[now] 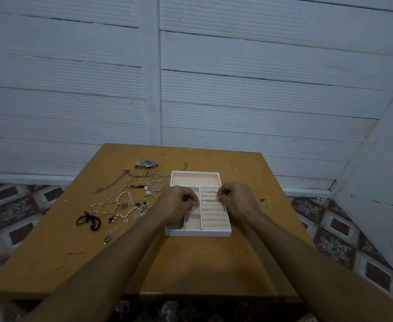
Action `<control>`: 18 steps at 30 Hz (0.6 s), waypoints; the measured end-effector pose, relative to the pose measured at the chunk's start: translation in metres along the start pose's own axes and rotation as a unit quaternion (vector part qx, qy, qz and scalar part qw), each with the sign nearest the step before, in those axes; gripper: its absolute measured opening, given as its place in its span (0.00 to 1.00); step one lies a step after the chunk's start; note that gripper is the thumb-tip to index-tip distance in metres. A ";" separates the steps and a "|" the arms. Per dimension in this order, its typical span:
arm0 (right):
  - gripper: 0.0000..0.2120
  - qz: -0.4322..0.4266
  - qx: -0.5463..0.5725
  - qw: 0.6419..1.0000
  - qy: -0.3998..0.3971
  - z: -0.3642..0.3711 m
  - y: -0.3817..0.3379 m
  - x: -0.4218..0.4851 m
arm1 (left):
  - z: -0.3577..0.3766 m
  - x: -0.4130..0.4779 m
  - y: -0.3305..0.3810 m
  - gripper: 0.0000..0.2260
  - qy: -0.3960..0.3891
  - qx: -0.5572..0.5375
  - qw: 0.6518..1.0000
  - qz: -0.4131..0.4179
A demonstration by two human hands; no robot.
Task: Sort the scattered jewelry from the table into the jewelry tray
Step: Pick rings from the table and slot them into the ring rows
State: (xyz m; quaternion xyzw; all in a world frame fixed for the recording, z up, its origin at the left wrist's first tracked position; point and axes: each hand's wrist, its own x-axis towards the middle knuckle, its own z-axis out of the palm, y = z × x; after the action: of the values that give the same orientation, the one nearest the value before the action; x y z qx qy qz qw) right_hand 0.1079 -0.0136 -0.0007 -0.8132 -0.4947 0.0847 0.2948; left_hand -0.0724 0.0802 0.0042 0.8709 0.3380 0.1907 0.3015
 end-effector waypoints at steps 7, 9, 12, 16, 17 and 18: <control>0.10 -0.041 -0.087 0.995 -0.009 0.001 0.004 0.000 | 0.000 0.001 0.001 0.07 -0.005 -0.007 1.000 0.004; 0.11 -0.072 -0.128 0.989 -0.010 0.002 0.007 -0.002 | 0.001 0.001 0.001 0.07 -0.007 -0.002 1.000 0.002; 0.13 -0.103 -0.163 0.981 -0.009 0.004 0.010 -0.007 | 0.003 0.001 0.003 0.07 -0.008 0.008 1.000 0.005; 0.11 -0.088 -0.144 0.986 0.000 0.004 0.009 -0.013 | 0.004 0.000 0.004 0.07 -0.003 0.010 1.000 0.009; 0.12 -0.082 -0.143 0.986 0.000 0.005 0.008 -0.014 | 0.004 0.000 0.003 0.07 -0.003 0.011 1.000 0.010; 0.13 -0.078 -0.150 0.986 -0.003 0.005 0.007 -0.015 | 0.004 -0.001 0.002 0.07 -0.003 0.012 1.000 0.011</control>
State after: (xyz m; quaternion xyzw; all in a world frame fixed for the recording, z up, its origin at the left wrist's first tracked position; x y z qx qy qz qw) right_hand 0.1040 -0.0268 -0.0113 -0.8066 -0.5648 -0.0114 0.1738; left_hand -0.0695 0.0768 0.0023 0.8788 0.3293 0.1873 0.2900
